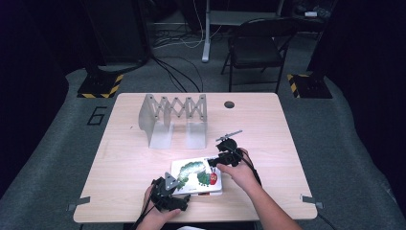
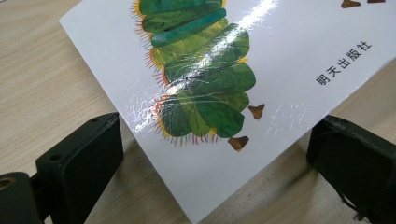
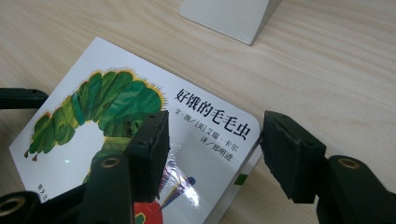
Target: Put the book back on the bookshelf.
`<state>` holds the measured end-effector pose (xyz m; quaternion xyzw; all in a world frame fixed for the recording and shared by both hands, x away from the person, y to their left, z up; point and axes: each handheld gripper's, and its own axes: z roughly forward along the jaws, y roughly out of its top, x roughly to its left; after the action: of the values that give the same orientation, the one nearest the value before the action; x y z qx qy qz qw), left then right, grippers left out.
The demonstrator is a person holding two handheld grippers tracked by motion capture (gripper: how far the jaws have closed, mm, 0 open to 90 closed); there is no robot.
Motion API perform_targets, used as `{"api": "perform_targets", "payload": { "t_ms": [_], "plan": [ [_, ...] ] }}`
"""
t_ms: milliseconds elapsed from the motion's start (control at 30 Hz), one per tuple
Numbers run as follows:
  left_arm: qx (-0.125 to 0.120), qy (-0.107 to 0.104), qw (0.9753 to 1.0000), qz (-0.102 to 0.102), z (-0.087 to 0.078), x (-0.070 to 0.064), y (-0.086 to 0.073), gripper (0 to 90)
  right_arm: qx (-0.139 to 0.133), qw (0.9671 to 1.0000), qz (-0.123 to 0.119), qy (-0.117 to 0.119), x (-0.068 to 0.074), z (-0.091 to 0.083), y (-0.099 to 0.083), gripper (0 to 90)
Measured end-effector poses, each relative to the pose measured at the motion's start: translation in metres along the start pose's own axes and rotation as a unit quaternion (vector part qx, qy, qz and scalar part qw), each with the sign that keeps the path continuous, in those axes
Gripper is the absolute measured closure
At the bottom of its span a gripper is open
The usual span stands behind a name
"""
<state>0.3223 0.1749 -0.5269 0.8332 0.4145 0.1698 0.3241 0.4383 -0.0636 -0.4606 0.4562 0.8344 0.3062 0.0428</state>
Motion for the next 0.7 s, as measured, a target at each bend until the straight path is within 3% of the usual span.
{"api": "perform_targets", "payload": {
  "t_ms": [267,500,633,700],
  "plan": [
    [0.001,0.011,0.9999,-0.006,0.0016,0.0007,0.0017,1.6,-0.004,1.0,-0.005,0.002,0.003,-0.0026,0.001,41.8],
    [0.014,0.009,0.9999,-0.002,0.002,0.004,0.0048,0.8,-0.002,1.0,-0.003,0.001,0.0039,0.0002,0.0007,42.3],
    [0.013,0.013,0.9998,0.008,0.0013,0.0046,0.0053,0.9,-0.002,1.0,-0.005,0.001,0.0042,0.0006,0.0008,42.5],
    [0.013,0.02,0.9994,0.026,-0.0003,0.0028,0.0066,2.4,-0.003,1.0,-0.002,0.003,0.0041,0.0006,0.001,42.7]
  ]
}}
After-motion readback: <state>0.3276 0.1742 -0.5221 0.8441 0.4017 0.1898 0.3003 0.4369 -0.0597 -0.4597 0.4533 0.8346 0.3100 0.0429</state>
